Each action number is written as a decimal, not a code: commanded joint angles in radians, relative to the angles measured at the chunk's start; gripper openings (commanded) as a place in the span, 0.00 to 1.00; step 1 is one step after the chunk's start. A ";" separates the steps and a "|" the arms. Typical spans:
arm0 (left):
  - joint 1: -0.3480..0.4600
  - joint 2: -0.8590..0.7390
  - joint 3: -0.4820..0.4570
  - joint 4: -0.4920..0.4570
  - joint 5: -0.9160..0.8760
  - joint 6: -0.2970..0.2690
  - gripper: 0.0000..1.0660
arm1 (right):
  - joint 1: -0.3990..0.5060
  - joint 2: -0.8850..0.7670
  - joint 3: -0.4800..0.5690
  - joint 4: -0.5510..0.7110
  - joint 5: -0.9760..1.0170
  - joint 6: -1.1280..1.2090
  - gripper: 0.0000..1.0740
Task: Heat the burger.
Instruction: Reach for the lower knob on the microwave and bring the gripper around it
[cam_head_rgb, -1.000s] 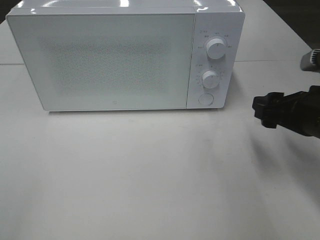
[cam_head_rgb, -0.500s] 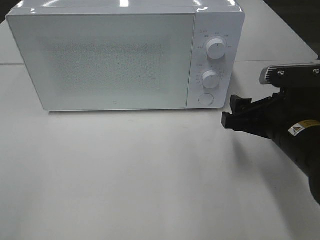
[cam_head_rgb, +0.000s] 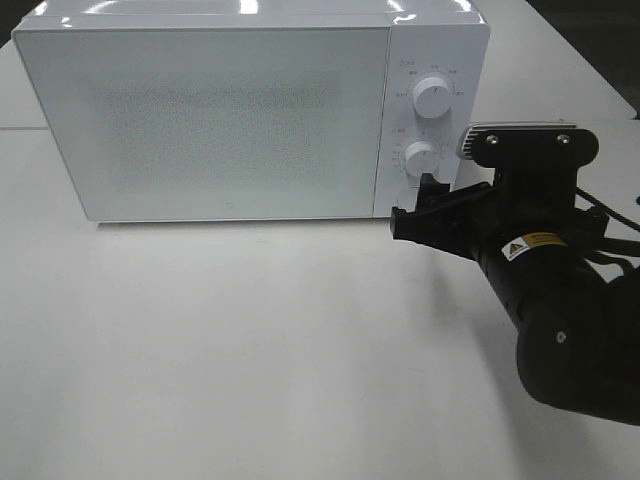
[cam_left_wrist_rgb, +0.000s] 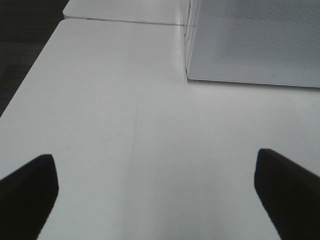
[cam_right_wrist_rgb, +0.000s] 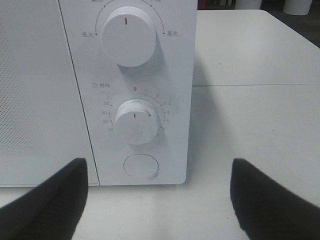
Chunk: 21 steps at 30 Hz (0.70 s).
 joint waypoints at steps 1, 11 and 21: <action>0.004 -0.024 0.004 0.003 -0.006 0.006 0.94 | 0.002 0.027 -0.025 -0.025 -0.049 -0.015 0.70; 0.004 -0.024 0.004 0.003 -0.006 0.006 0.94 | -0.022 0.146 -0.158 -0.049 -0.036 -0.030 0.70; 0.004 -0.024 0.004 0.003 -0.006 0.006 0.94 | -0.129 0.220 -0.271 -0.134 0.001 -0.030 0.70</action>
